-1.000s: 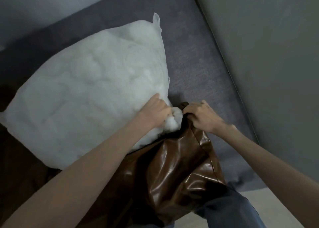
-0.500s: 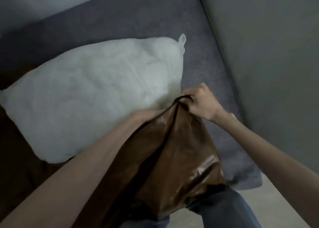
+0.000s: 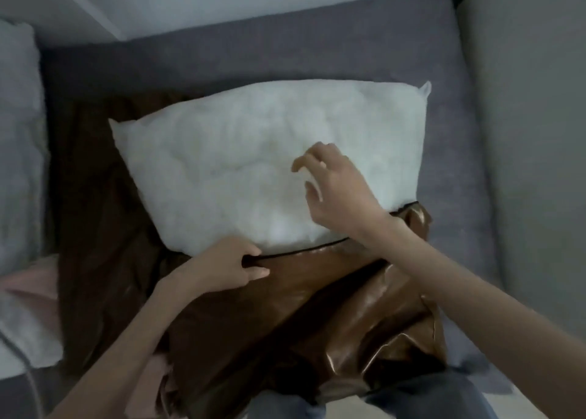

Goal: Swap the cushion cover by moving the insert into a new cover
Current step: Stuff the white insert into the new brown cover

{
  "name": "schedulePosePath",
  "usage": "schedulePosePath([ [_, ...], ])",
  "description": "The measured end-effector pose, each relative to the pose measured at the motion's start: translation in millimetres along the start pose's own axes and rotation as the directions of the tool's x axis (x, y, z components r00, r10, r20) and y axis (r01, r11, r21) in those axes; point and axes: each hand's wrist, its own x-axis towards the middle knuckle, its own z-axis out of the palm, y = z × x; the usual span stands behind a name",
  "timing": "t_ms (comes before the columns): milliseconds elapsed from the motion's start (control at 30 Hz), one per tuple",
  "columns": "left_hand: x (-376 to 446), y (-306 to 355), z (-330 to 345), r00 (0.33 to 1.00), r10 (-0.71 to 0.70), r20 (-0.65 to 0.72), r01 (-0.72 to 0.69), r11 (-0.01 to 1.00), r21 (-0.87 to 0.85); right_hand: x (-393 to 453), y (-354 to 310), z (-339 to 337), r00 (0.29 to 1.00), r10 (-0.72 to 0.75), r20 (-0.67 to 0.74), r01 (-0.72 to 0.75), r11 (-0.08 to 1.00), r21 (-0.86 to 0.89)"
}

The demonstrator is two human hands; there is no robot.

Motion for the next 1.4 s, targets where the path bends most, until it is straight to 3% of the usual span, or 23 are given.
schedulePosePath([
  [67,-10.3,-16.6,0.2,0.985,0.063,-0.16,-0.077,0.993,-0.085,13.5,-38.4,37.3,0.961,-0.078,0.265,0.109,0.989,-0.103],
  [167,-17.3,-25.9,2.6,0.936,0.163,-0.312,-0.187,0.981,-0.046,27.3,-50.3,83.9,0.863,0.015,0.506,0.205,0.904,-0.376],
  [267,-16.1,-31.0,6.2,0.901,0.198,-0.387,-0.253,0.963,-0.095,39.8,-42.9,99.3,0.815,0.095,0.572,0.083,0.957,-0.277],
  [367,-13.1,-34.4,-3.3,0.903,0.229,-0.363,-0.292,0.948,-0.128,32.3,-38.7,95.4,0.729,0.128,0.673,-0.042,0.989,-0.142],
  [400,-12.7,-37.6,-9.1,0.897,0.243,-0.369,-0.304,0.946,-0.114,27.2,-36.0,88.2,0.669,0.148,0.728,-0.076,0.989,-0.13],
  [467,-9.8,-46.6,-19.0,0.865,0.262,-0.427,-0.323,0.943,-0.076,21.2,-28.5,69.3,0.475,0.218,0.852,-0.108,0.976,-0.189],
  [533,-9.7,-50.0,-19.0,0.819,0.279,-0.501,-0.358,0.932,-0.065,20.9,-23.9,57.3,0.221,0.32,0.921,-0.033,0.947,-0.321],
  [567,-10.2,-48.9,-16.2,0.805,0.278,-0.524,-0.363,0.93,-0.064,22.5,-24.8,57.4,0.16,0.333,0.929,0.029,0.94,-0.341],
  [600,-10.5,-47.9,-13.4,0.802,0.258,-0.539,-0.354,0.932,-0.082,25.9,-27.5,60.1,0.169,0.33,0.929,0.036,0.939,-0.341],
  [767,-9.0,-84.9,-16.6,0.828,0.056,-0.557,-0.228,0.943,-0.244,90.0,-44.7,48.9,0.403,0.252,0.88,-0.23,0.958,-0.169],
  [800,-11.4,-94.8,-16.7,0.847,0.039,-0.531,-0.224,0.931,-0.288,109.1,-46.4,45.6,0.514,0.256,0.818,-0.248,0.958,-0.144],
  [867,-16.5,-113.6,-11.4,0.88,-0.017,-0.475,-0.202,0.891,-0.406,146.2,-51.1,46.6,0.797,0.194,0.572,-0.12,0.979,-0.165],
  [900,-17.6,-123.8,-6.8,0.886,-0.068,-0.458,-0.178,0.864,-0.471,161.7,-55.3,51.5,0.87,0.154,0.468,-0.074,0.98,-0.186],
  [933,-18.3,-134.3,-1.9,0.881,-0.133,-0.454,-0.148,0.834,-0.531,175.7,-61.1,58.6,0.898,0.132,0.42,-0.062,0.982,-0.177],
  [1000,-16.1,-152.4,7.2,0.849,-0.269,-0.455,-0.102,0.762,-0.64,201.2,-69.9,80.3,0.873,0.126,0.47,-0.061,0.987,-0.149],
  [1067,-9.4,-162.9,13.7,0.816,-0.392,-0.424,-0.046,0.689,-0.724,219.4,-77.6,107.8,0.794,0.155,0.588,-0.085,0.986,-0.146],
  [1167,7.4,-166.2,11.7,0.81,-0.517,-0.278,0.094,0.582,-0.808,227.2,-88.5,150.2,0.731,0.154,0.665,-0.032,0.981,-0.192],
  [1267,22.1,-167.3,5.8,0.798,-0.574,-0.182,0.225,0.564,-0.794,230.2,-97.7,179.9,0.731,0.103,0.674,0.058,0.976,-0.211],
  [1400,32.2,-180.2,5.9,0.834,-0.542,-0.101,0.257,0.544,-0.799,238.0,-110.2,198.6,0.64,0.138,0.756,0.109,0.958,-0.267],
])
